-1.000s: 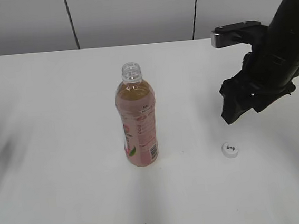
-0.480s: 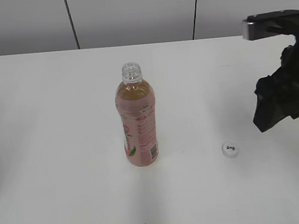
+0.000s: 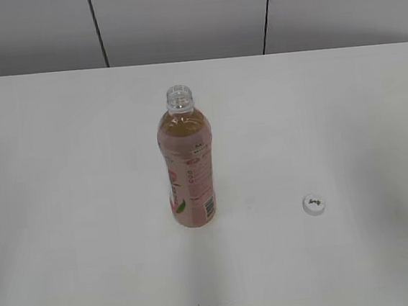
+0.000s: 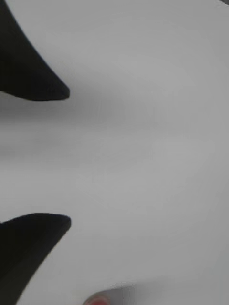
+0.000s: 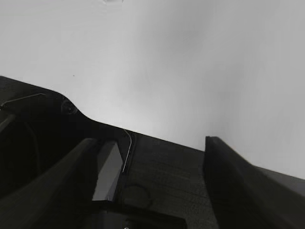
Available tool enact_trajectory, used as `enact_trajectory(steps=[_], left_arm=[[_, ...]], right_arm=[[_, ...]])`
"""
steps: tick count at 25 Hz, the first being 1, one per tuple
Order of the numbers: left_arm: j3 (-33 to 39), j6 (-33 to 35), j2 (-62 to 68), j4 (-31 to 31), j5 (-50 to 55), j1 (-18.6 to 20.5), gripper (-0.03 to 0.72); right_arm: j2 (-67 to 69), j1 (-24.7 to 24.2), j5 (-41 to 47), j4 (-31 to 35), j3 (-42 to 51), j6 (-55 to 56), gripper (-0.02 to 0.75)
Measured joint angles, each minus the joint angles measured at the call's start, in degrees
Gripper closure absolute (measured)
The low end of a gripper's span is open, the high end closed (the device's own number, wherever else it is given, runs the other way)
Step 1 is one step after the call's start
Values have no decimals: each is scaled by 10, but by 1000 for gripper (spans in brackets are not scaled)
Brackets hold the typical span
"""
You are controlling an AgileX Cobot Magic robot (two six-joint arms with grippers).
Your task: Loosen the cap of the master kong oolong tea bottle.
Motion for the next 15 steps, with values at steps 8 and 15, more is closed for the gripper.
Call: enact_trajectory(steps=[8, 15], left_arm=[[2, 63, -108, 11, 78, -27, 236], [7, 106, -200, 20, 77, -42, 236]], right_arm=[[-225, 0, 8, -13, 87, 15, 249], [-432, 0, -34, -44, 191, 15, 256]])
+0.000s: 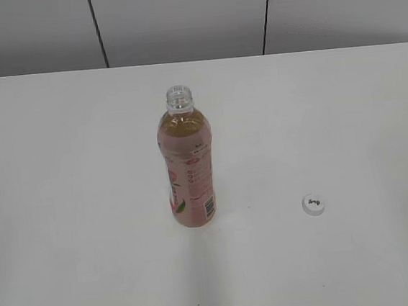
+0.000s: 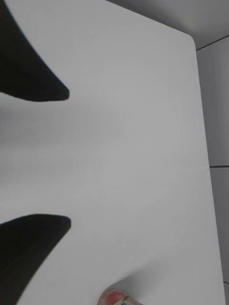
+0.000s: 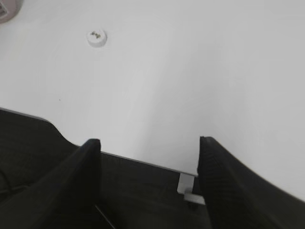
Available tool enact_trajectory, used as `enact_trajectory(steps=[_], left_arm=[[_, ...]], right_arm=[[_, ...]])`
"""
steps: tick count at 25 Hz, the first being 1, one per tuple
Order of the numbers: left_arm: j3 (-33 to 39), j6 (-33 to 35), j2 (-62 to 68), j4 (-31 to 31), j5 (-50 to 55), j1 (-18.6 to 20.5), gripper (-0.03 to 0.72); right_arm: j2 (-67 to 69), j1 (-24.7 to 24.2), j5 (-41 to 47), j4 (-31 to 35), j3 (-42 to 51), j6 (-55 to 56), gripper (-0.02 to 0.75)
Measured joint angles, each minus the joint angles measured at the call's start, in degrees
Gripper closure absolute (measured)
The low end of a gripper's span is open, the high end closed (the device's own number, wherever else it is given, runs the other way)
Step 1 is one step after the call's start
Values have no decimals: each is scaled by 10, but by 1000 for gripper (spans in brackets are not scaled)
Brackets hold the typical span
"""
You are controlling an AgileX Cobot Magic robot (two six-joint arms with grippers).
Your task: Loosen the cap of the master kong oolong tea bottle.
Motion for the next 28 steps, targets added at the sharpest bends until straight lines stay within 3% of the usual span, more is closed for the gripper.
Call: enact_trajectory(steps=[9, 28], left_arm=[[2, 6, -58, -2, 0, -18, 236], [4, 10, -58, -2, 0, -19, 237]], right_arm=[[-180, 0, -18, 0, 18, 0, 256], [-185, -1, -22, 0, 19, -1, 256]])
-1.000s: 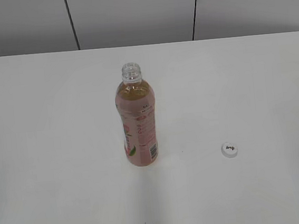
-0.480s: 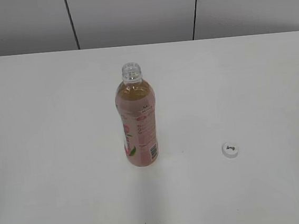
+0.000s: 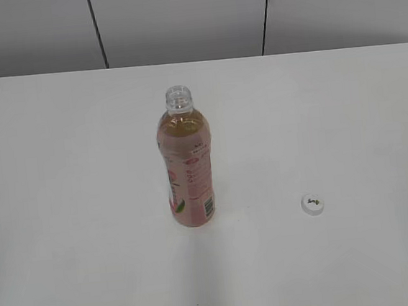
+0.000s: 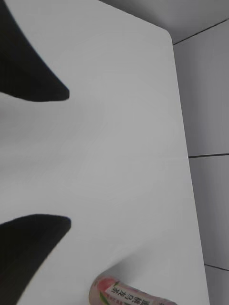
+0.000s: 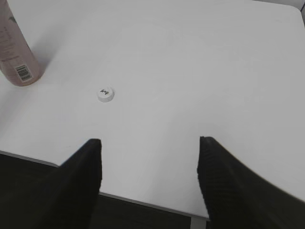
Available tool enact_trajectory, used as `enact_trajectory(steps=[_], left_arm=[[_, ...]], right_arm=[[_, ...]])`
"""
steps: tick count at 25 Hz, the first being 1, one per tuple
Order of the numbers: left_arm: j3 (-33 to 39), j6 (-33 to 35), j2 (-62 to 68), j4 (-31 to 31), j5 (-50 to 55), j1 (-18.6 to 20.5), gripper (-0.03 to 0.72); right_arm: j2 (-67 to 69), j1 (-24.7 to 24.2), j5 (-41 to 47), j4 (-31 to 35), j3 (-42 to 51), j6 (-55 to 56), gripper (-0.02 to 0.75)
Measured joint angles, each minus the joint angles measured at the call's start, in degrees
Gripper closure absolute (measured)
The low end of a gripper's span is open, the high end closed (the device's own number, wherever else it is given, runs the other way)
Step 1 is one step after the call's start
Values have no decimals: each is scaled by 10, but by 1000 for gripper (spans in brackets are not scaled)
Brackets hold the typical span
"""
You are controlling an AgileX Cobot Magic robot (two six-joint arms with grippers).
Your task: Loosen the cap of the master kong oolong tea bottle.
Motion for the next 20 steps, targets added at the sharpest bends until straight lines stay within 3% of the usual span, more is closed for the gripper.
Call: enact_trajectory(steps=[2, 7, 10, 20], left_arm=[[0, 0, 0, 0, 0, 0, 237], [0, 0, 0, -1, 0, 10, 237], [0, 0, 0, -1, 0, 23, 237], [0, 0, 0, -1, 0, 20, 237]], right_arm=[[0, -18, -1, 0, 0, 0, 256], [0, -161, -2, 0, 0, 1, 256], [0, -219, -2, 0, 0, 1, 256], [0, -228, -2, 0, 0, 1, 256]])
